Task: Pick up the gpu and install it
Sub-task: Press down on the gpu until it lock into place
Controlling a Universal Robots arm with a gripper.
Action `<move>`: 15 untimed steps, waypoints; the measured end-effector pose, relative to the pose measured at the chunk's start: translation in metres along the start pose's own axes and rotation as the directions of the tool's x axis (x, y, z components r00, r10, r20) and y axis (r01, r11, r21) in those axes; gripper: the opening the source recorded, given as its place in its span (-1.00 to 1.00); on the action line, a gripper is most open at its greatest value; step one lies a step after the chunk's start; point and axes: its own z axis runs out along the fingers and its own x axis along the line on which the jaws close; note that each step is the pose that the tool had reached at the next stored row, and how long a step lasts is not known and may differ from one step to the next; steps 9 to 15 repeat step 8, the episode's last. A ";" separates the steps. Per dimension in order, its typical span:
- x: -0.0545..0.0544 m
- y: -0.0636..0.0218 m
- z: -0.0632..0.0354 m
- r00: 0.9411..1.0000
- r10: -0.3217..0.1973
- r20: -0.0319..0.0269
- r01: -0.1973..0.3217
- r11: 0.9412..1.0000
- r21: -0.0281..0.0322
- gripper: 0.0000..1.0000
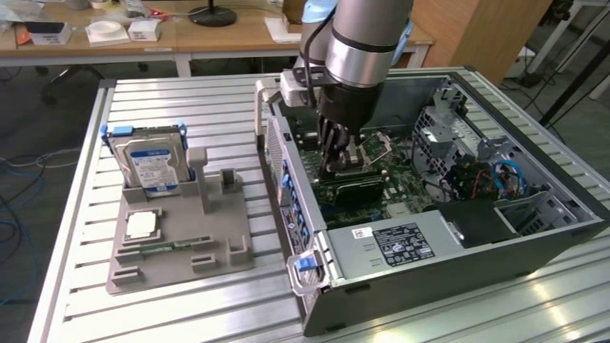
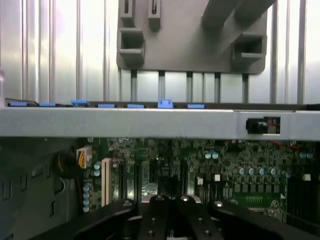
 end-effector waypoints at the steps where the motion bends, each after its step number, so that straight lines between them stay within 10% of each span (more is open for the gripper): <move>1: 0.000 0.0000 0.0000 1.000 0.000 0.000 0.000 1.000 0.000 -0.79; 15: 0.000 -0.0001 0.0000 1.000 0.000 0.000 0.000 1.000 0.000 -0.79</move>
